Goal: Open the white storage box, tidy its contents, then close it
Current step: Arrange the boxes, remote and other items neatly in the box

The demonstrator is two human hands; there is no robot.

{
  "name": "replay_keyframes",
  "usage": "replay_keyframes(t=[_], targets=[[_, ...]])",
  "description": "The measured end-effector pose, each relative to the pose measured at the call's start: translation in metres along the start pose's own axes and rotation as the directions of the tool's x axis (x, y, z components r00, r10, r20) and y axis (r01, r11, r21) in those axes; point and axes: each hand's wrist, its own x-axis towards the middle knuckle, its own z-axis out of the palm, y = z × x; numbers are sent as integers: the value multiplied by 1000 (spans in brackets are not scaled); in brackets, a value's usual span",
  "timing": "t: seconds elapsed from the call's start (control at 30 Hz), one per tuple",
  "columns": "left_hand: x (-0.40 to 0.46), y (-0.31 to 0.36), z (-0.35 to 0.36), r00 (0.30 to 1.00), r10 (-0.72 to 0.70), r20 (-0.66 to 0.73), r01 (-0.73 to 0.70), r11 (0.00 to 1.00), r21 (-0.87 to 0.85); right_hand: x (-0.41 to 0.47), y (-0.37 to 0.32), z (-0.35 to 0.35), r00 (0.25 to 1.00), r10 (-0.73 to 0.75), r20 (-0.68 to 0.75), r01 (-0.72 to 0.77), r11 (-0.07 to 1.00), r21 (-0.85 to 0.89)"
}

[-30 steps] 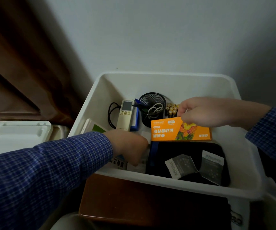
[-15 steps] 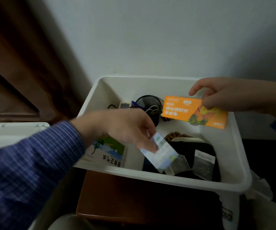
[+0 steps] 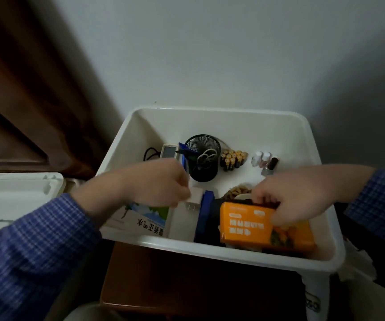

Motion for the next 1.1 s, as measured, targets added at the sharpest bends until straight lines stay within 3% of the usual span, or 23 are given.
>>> replay_keyframes(t=[0.1, 0.23, 0.5, 0.73, 0.83, 0.97, 1.1], targets=[[16, -9, -7, 987, -88, -132, 93, 995, 33, -2, -7, 2, 999, 2, 47, 0, 998, -56], [52, -2, 15, 989, -147, 22, 145, 987, 75, -5, -7, -2, 993, 51, 106, -43, 996, -81], [96, -6, 58, 970, -234, 72, 224, 966, 130, 4, 15, -13, 963, -11, -271, 43, 993, 112], [104, -7, 65, 990, -137, 43, 119, 949, 290, 20, 4, -17, 948, -35, -316, 68, 993, 92], [99, -3, 59, 981, -175, 78, 142, 936, 323, 27, -6, -25, 952, -47, -303, 75, 994, 80], [72, 6, 17, 975, -202, 96, 189, 974, 129, 26, -6, -34, 927, -37, -372, 102, 983, 156], [33, 26, -32, 1000, -24, -3, 23, 978, -206, 18, 5, -37, 907, -9, -421, 178, 914, 365]])
